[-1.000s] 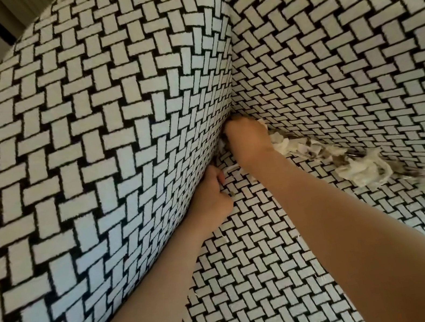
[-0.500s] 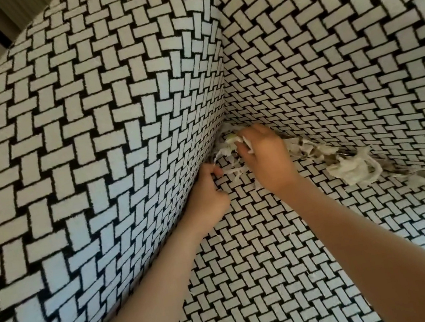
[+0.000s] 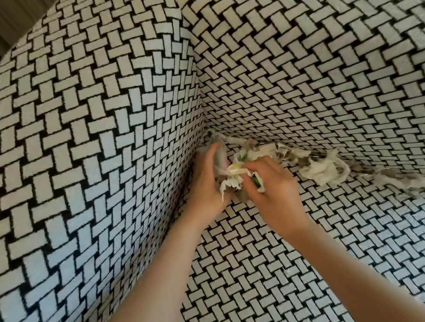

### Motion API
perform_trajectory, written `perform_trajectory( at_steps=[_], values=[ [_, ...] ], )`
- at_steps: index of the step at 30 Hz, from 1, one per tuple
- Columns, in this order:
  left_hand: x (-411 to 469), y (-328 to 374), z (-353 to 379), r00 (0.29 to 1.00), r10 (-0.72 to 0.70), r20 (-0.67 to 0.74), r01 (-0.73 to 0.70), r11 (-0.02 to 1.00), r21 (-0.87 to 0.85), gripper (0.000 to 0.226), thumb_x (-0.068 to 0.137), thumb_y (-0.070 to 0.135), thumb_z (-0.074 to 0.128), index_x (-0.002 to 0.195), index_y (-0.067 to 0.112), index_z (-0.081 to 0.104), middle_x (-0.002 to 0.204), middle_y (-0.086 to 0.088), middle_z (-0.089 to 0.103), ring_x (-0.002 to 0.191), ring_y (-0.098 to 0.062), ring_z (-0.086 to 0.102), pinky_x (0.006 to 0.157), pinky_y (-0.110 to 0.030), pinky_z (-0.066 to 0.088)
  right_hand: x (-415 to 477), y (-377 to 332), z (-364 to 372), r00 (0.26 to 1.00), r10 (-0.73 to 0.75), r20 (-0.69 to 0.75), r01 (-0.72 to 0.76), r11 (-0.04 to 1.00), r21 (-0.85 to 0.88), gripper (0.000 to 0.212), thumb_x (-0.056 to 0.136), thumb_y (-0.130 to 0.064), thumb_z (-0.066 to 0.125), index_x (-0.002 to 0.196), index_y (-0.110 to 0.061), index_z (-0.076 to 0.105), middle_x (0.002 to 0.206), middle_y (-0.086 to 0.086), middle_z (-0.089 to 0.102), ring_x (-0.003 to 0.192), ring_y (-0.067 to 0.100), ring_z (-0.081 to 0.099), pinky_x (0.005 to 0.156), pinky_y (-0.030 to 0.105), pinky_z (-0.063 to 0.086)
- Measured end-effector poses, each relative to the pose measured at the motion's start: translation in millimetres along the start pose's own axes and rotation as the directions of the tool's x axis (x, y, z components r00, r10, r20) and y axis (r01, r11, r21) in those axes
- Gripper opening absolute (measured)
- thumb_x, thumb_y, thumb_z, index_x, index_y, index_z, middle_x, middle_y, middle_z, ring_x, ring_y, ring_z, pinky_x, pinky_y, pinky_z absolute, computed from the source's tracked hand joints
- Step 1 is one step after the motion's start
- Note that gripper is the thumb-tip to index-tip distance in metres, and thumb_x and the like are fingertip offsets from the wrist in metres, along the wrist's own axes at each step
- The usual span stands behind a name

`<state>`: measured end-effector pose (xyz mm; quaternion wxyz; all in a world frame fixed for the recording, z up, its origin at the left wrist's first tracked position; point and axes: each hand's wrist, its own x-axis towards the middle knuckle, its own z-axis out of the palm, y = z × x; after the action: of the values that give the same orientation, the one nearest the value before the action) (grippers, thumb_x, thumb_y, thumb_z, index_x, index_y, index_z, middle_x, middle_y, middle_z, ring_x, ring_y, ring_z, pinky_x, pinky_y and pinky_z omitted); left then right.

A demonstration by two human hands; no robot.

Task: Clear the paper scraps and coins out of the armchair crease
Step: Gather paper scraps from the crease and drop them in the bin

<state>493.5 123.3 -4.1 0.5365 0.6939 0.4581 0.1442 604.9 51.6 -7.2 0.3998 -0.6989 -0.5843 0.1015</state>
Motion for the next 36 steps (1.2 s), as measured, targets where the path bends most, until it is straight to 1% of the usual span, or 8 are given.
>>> perform_trajectory(
  at_steps=[3,7,12,15,19,27,31,36],
  values=[
    [9.2,8.7,1.2,0.997,-0.062,0.033,0.056,0.986,0.156,0.072,0.077,0.003,0.068,0.139,0.022,0.038,0.155,-0.009,0.007,0.143,-0.028,0.010,0.117,-0.046,0.016,-11.0,-4.1,-3.2,1.000,0.018,-0.001,-0.017,0.999,0.040,0.027,0.085,-0.018,0.047,0.094,0.001,0.065,0.084,0.007,0.061,0.066,-0.001,0.043,0.065,0.002,0.036],
    [7.3,14.9,1.4,0.980,-0.162,-0.112,0.144,0.977,-0.158,0.029,0.085,-0.008,0.049,0.102,0.009,0.066,0.113,-0.015,0.062,0.104,-0.027,0.058,0.091,-0.035,0.045,-21.4,-3.7,-3.9,0.993,0.115,0.016,-0.116,0.992,0.046,0.031,0.081,-0.028,0.049,0.088,-0.002,0.065,0.081,0.002,0.058,0.063,-0.001,0.039,0.061,-0.003,0.033],
    [-11.6,18.8,-6.5,0.962,-0.250,-0.107,0.232,0.960,-0.154,0.046,0.089,-0.015,0.040,0.056,0.017,0.040,0.069,-0.014,0.056,0.070,-0.024,0.049,0.045,-0.003,0.037,-21.4,-8.9,-16.9,0.893,0.432,0.129,-0.446,0.804,0.394,0.023,0.082,-0.037,0.045,0.098,-0.025,0.057,0.087,-0.012,0.056,0.073,-0.005,0.051,0.064,0.005,0.040],
    [-16.4,17.9,-7.5,0.985,-0.112,-0.132,0.104,0.993,-0.063,0.025,0.084,-0.013,0.050,0.070,0.008,0.048,0.078,-0.010,0.054,0.066,0.003,0.055,0.058,-0.011,0.044,-18.4,-6.9,-24.0,0.799,0.593,0.099,-0.532,0.621,0.576,0.023,0.093,-0.011,0.039,0.099,-0.022,0.059,0.092,-0.014,0.059,0.077,-0.013,0.055,0.068,0.002,0.043],
    [-7.1,14.6,-0.5,0.995,0.007,-0.102,0.004,0.993,0.115,0.032,0.077,0.003,0.061,0.107,0.002,0.051,0.095,-0.006,0.059,0.089,-0.023,0.057,0.078,-0.032,0.050,-16.7,-1.5,-29.5,0.741,0.655,0.146,-0.574,0.507,0.643,0.032,0.093,0.002,0.040,0.092,-0.022,0.061,0.091,-0.005,0.062,0.085,0.010,0.059,0.075,0.018,0.050],
    [7.5,32.9,11.6,0.973,-0.111,-0.204,0.162,0.954,0.250,0.019,0.085,0.007,0.057,0.099,-0.003,0.064,0.098,-0.016,0.067,0.094,-0.028,0.062,0.066,-0.022,0.040,-15.6,3.1,-34.3,0.807,0.546,0.224,-0.587,0.781,0.214,0.021,0.087,-0.005,0.057,0.104,-0.016,0.060,0.093,-0.001,0.059,0.076,0.009,0.055,0.061,0.012,0.045],
    [2.9,29.6,5.7,0.951,-0.206,-0.231,0.249,0.953,0.174,0.010,0.081,0.002,0.059,0.082,0.002,0.069,0.069,-0.003,0.062,0.069,-0.018,0.059,0.045,-0.014,0.034,-17.0,1.1,-39.0,0.799,0.517,0.306,-0.514,0.852,-0.099,0.043,0.079,-0.026,0.051,0.120,-0.014,0.054,0.119,0.004,0.046,0.112,0.024,0.043,0.098,0.044,0.038],
    [-6.4,25.1,-3.9,0.916,-0.220,-0.334,0.256,0.964,0.069,0.014,0.084,0.004,0.055,0.076,0.014,0.059,0.060,0.006,0.049,0.052,-0.006,0.044,0.038,-0.009,0.031,-23.7,-3.4,-45.8,0.825,0.491,0.279,-0.427,0.866,-0.261,0.075,0.063,-0.046,0.046,0.134,-0.027,0.039,0.140,0.001,0.028,0.127,0.024,0.027,0.105,0.042,0.024]
  ],
)
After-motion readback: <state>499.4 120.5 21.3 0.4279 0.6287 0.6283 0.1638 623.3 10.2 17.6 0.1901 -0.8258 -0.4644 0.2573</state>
